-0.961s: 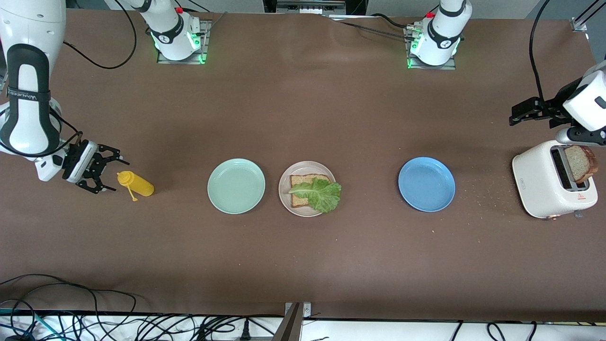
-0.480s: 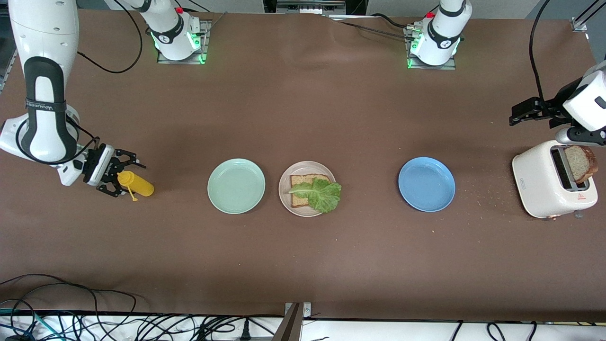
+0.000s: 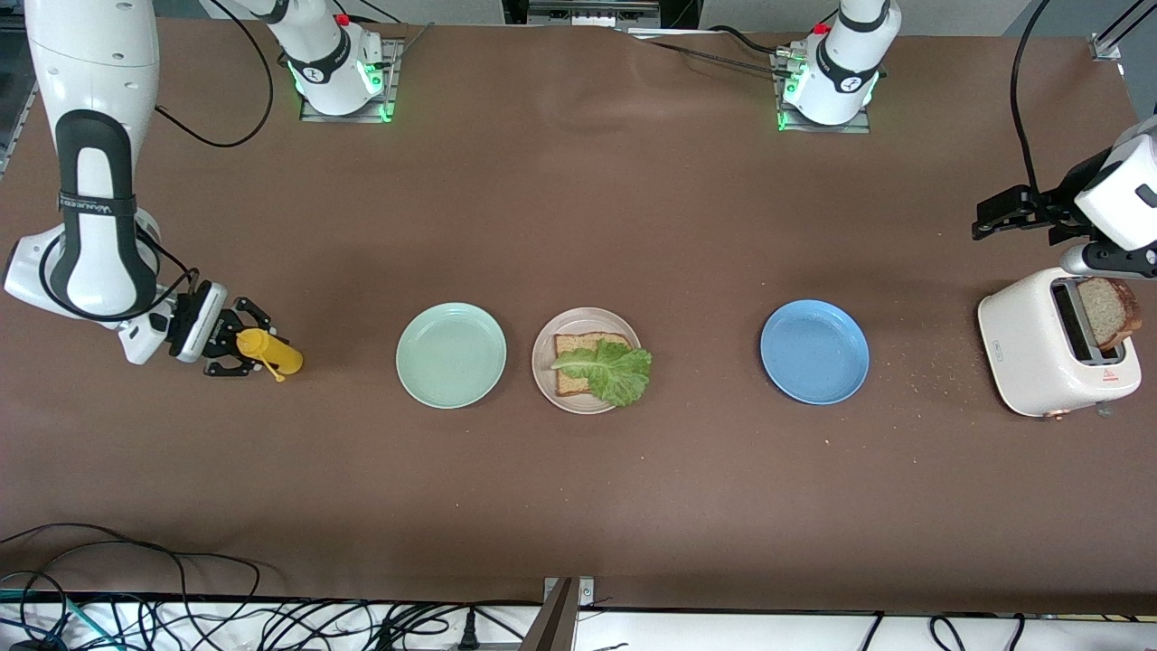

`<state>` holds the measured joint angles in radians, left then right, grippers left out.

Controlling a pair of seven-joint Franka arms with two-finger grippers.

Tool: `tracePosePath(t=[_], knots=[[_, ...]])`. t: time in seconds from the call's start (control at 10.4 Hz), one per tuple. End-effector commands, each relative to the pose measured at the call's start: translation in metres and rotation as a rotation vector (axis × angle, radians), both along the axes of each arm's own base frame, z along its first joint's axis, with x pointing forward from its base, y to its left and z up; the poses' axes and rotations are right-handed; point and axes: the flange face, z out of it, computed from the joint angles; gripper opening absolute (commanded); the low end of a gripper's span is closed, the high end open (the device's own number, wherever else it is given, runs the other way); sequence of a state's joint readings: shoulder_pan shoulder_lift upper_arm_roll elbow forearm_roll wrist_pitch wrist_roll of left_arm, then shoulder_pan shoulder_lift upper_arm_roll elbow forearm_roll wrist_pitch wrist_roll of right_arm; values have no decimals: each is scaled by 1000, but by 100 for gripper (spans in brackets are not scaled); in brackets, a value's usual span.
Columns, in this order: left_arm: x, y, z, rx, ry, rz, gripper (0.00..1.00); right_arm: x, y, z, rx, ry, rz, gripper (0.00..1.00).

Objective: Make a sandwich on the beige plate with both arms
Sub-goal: 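Lower the right gripper around the yellow mustard bottle and close it, then lift the mustard bottle and tilt its nozzle over the sandwich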

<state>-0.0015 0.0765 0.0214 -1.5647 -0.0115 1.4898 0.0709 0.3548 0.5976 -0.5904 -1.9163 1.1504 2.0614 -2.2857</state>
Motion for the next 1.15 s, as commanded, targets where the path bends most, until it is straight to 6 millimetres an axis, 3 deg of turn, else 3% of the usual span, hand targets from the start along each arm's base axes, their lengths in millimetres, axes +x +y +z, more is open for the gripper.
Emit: tracePosePath(t=[0.0, 0.38, 0.58, 0.77, 1.06], knots=[[3, 0, 6, 10, -4, -25, 100, 33, 55, 26, -109, -1, 38, 0], [3, 1, 6, 10, -4, -23, 100, 51, 187, 63, -348, 19, -4, 0], [3, 1, 5, 10, -3, -23, 100, 49, 259, 82, -486, 34, -57, 0], [3, 0, 6, 10, -4, -25, 100, 35, 330, 94, -622, 24, -147, 0], [3, 0, 6, 10, -4, -25, 100, -1, 413, 84, -814, -44, -232, 0]])
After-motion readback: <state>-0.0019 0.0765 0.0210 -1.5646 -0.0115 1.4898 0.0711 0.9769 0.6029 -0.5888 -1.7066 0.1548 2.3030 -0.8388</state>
